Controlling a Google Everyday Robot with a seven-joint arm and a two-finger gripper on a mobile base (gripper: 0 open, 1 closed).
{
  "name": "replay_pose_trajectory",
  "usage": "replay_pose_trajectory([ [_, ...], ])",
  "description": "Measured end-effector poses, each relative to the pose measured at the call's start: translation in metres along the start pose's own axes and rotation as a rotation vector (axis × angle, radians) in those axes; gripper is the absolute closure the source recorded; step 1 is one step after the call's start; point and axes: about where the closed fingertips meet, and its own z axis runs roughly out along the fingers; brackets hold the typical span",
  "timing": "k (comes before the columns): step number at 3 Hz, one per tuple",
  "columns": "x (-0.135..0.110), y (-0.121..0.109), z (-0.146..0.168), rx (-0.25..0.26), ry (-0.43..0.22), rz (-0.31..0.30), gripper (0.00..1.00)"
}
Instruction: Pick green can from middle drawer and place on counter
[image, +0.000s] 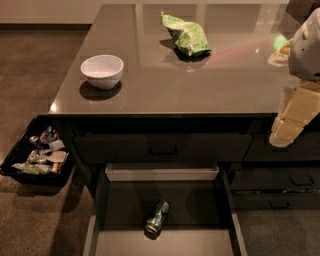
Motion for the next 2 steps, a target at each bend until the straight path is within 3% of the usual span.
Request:
replay_pose_trajectory([
  [1,-0.002,0.001,0.003,-0.001,-0.014,-0.003,0.0],
  [2,-0.016,0.016,0.035,-0.05,-0.063,-0.048,0.0],
])
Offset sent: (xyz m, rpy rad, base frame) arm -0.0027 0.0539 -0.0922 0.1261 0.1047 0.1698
